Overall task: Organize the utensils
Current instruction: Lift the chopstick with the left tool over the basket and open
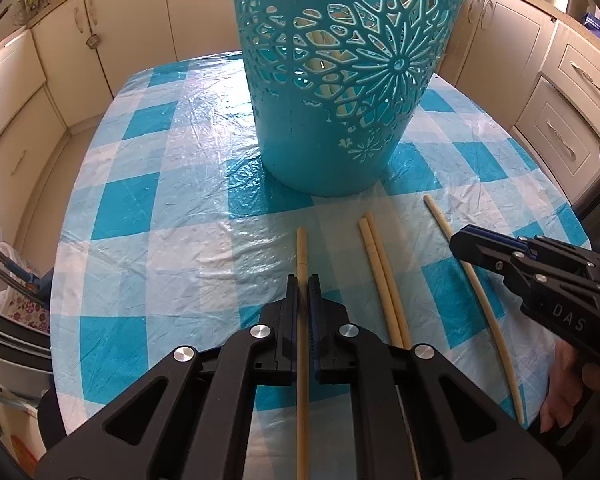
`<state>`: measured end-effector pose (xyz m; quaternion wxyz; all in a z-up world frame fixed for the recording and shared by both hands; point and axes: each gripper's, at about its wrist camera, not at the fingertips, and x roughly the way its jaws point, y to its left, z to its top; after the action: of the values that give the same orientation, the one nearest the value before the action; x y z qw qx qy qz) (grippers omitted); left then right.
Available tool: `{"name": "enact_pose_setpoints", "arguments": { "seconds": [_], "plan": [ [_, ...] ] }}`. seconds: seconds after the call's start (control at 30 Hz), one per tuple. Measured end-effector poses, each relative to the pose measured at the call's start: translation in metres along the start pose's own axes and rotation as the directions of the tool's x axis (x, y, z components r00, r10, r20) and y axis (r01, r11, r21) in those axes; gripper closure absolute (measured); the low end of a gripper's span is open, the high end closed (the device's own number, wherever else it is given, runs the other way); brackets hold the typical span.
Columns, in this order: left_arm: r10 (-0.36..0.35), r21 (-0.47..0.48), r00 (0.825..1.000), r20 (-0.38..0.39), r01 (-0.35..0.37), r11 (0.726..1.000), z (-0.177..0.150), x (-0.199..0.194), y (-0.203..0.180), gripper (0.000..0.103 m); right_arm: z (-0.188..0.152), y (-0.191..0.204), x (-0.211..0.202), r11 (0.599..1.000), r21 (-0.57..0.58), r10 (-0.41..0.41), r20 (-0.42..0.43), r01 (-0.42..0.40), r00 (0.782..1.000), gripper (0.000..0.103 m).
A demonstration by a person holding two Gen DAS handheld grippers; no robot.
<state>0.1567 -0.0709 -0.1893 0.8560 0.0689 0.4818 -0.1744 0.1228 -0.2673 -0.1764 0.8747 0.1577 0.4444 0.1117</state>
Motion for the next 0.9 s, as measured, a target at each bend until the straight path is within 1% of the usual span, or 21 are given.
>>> {"name": "enact_pose_setpoints", "arguments": {
  "seconds": [0.2, 0.3, 0.37, 0.4, 0.43, 0.53, 0.6, 0.63, 0.7, 0.8, 0.83, 0.9],
  "plan": [
    [-0.019, 0.001, 1.000, 0.012, 0.019, 1.000, -0.003, -0.006, -0.001, 0.098, 0.000, 0.000, 0.000, 1.000, 0.000, 0.000, 0.000, 0.000, 1.000, 0.091],
    [-0.060, -0.005, 0.997, 0.037, 0.060, 0.998, -0.004, -0.015, 0.000, 0.098, 0.000, 0.000, 0.000, 1.000, -0.003, -0.003, 0.000, 0.003, 1.000, 0.091],
    [-0.116, -0.011, 0.991, 0.072, 0.117, 0.993, -0.003, -0.027, 0.002, 0.098, 0.000, 0.001, 0.000, 1.000, -0.004, -0.006, 0.001, 0.006, 1.000, 0.091],
    [-0.159, -0.017, 0.983, 0.094, 0.162, 0.987, -0.002, -0.036, 0.005, 0.098, 0.000, 0.001, 0.000, 1.000, -0.004, -0.007, 0.001, 0.007, 1.000, 0.091],
    [-0.182, -0.021, 0.978, 0.106, 0.185, 0.982, -0.001, -0.040, 0.006, 0.098, 0.000, 0.002, 0.000, 1.000, -0.005, -0.008, 0.002, 0.008, 1.000, 0.091],
    [-0.268, -0.029, 0.949, 0.167, 0.277, 0.960, 0.004, -0.066, 0.014, 0.098, 0.000, 0.002, 0.000, 1.000, -0.004, -0.007, 0.002, 0.007, 1.000, 0.091],
    [-0.322, -0.036, 0.921, 0.218, 0.337, 0.941, 0.010, -0.089, 0.022, 0.098, 0.000, 0.002, 0.000, 1.000, -0.003, -0.005, 0.002, 0.005, 1.000, 0.090],
    [-0.334, -0.037, 0.913, 0.233, 0.351, 0.936, 0.013, -0.096, 0.023, 0.098, 0.000, 0.002, 0.000, 1.000, -0.002, -0.003, 0.002, 0.003, 1.000, 0.090],
    [-0.362, -0.037, 0.888, 0.283, 0.388, 0.921, 0.023, -0.116, 0.027, 0.098, 0.000, 0.002, 0.000, 1.000, 0.001, 0.001, 0.002, -0.001, 1.000, 0.090],
    [-0.379, -0.033, 0.858, 0.346, 0.415, 0.909, 0.042, -0.140, 0.031, 0.098, 0.000, 0.000, -0.001, 1.000, 0.004, 0.009, 0.002, -0.009, 1.000, 0.089],
    [-0.382, -0.031, 0.852, 0.358, 0.420, 0.907, 0.046, -0.144, 0.031, 0.098, 0.000, 0.000, -0.001, 1.000, 0.006, 0.013, 0.002, -0.013, 1.000, 0.089],
    [-0.388, -0.019, 0.833, 0.396, 0.430, 0.903, 0.059, -0.158, 0.031, 0.098, 0.000, -0.001, -0.001, 1.000, 0.011, 0.021, 0.002, -0.021, 1.000, 0.088]
  ]
}}
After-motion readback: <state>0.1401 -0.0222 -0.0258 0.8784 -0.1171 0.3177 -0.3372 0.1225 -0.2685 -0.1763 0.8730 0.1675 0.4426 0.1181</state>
